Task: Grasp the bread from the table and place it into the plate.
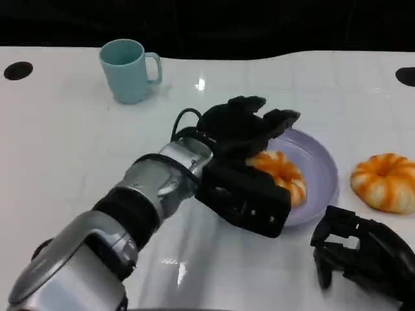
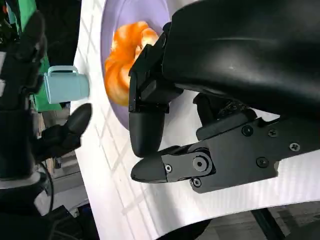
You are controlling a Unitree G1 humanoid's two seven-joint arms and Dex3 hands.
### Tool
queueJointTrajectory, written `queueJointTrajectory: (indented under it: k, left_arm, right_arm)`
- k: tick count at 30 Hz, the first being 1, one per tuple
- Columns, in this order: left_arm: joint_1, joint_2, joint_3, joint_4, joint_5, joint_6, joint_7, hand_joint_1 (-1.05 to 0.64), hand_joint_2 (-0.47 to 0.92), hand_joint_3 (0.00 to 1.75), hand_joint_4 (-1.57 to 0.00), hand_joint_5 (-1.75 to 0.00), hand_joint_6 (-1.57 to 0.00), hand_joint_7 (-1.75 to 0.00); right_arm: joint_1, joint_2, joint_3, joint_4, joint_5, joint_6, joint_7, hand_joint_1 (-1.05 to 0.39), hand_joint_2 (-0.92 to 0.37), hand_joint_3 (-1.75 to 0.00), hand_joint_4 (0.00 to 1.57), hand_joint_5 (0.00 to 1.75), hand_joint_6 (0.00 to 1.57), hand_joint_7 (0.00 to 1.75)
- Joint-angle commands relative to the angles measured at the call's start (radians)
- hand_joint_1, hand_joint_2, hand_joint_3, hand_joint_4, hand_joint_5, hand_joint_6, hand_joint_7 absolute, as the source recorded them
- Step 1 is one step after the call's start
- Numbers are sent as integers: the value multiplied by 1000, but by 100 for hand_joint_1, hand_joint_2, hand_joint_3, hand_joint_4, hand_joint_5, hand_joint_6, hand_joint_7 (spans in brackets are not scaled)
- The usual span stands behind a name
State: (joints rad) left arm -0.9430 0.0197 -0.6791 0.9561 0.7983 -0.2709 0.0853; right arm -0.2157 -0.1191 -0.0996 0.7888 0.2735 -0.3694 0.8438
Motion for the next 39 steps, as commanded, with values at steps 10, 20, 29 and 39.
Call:
queueJointTrajectory:
  k: [10, 20, 29, 39]
  left_arm:
    - [129, 112, 67, -233, -50, 21, -110, -86, 92, 58, -5, -4, 0, -5]
    - [477, 324, 264, -562, -278, -220, -132, -77, 92, 51, -19, -14, -12, -10]
    - [487, 318, 279, -574, -272, -220, -147, -77, 92, 51, -18, -16, -13, -9]
    - [554, 284, 330, -538, -405, -344, -132, -74, 92, 51, -27, -28, -24, -15]
  right_arm:
    - [13, -5, 3, 20, -12, -8, -10, -60, -92, -24, 71, 175, 68, 147]
    - [-2, 7, 3, 32, -9, 21, -15, -59, -92, -20, 71, 175, 70, 143]
    - [-1, 8, 2, 29, -10, 25, -16, -59, -92, -20, 71, 175, 71, 142]
    - [2, 7, 5, 18, -18, 37, -30, -59, -92, -20, 71, 175, 72, 142]
